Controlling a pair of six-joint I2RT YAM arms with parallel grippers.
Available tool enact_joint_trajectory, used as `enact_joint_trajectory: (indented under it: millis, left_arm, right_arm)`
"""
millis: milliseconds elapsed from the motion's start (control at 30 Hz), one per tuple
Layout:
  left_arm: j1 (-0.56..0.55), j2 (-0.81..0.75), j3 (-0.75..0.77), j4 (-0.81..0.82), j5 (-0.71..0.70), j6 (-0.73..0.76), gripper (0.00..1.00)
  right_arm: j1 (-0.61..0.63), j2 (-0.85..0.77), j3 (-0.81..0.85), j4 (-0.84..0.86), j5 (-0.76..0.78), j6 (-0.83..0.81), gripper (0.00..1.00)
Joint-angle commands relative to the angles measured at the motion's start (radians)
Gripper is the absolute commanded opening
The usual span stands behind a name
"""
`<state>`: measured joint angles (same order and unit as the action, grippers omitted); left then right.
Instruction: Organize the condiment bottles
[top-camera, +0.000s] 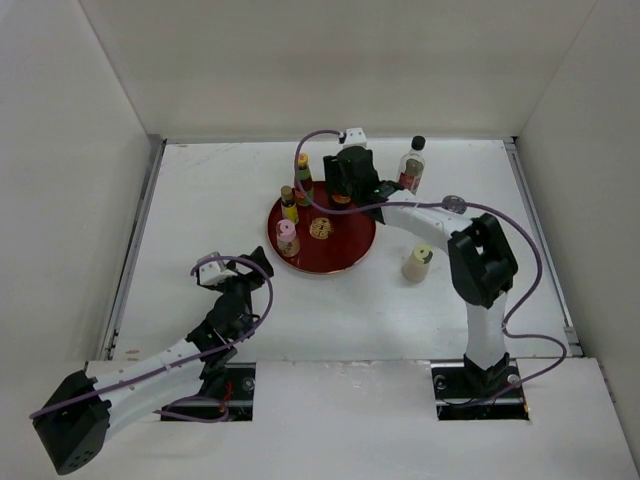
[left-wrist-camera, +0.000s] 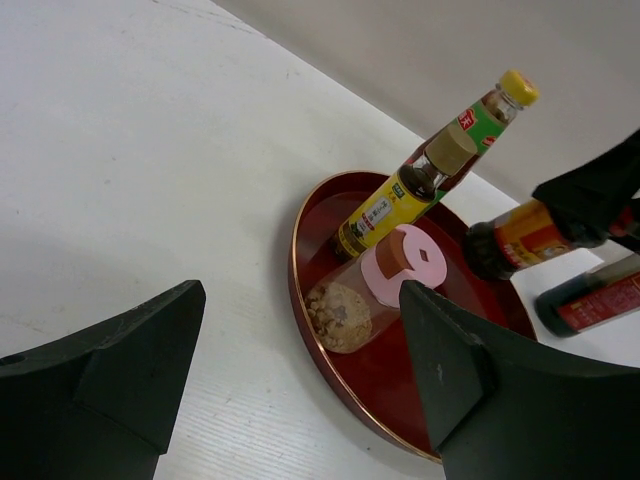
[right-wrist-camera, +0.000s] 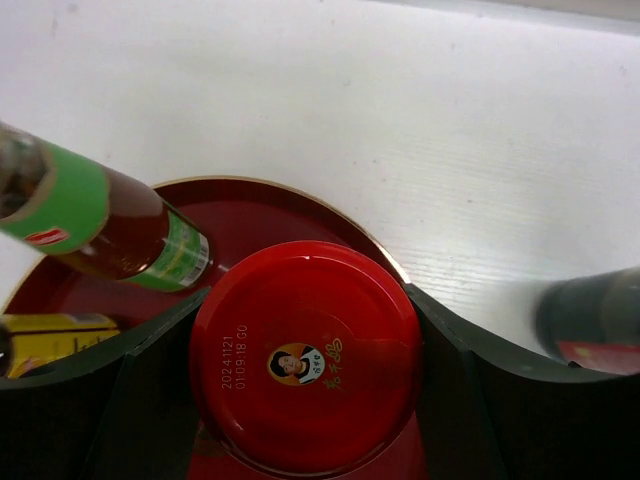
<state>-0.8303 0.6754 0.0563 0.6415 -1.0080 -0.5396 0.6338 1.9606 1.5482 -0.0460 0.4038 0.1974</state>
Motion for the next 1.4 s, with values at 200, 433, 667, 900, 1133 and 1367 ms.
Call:
enact_joint_trajectory:
  millis: [200, 433, 667, 900, 1133, 1367]
  left_arm:
    - [0.017, 0.016, -0.015, 0.066, 0.029, -0.013, 0.78]
    - [0.017, 0.018, -0.015, 0.066, 0.031, -0.013, 0.78]
    - [0.017, 0.009, -0.016, 0.066, 0.034, -0.013, 0.78]
    - [0.02, 0.021, -0.015, 0.066, 0.045, -0.013, 0.78]
    - [0.024, 0.03, -0.013, 0.066, 0.052, -0.016, 0.78]
    - [0.026, 0.039, -0.01, 0.066, 0.054, -0.016, 0.78]
  right_arm:
    - [0.002, 0.095, 0.2, 0.124, 0.007, -0.016, 0.59]
    - [0.01, 0.142, 0.204, 0.152, 0.015, -0.015, 0.66]
    - [0.016, 0.075, 0.147, 0.153, -0.005, 0.014, 0.87]
    - [0.016, -0.146, 0.003, 0.182, -0.011, 0.022, 1.0]
    - [-0.042, -0.341, -0.106, 0.169, 0.019, 0.008, 1.0]
    - [-0.196, -0.405, -0.148, 0.114, 0.122, -0.032, 1.0]
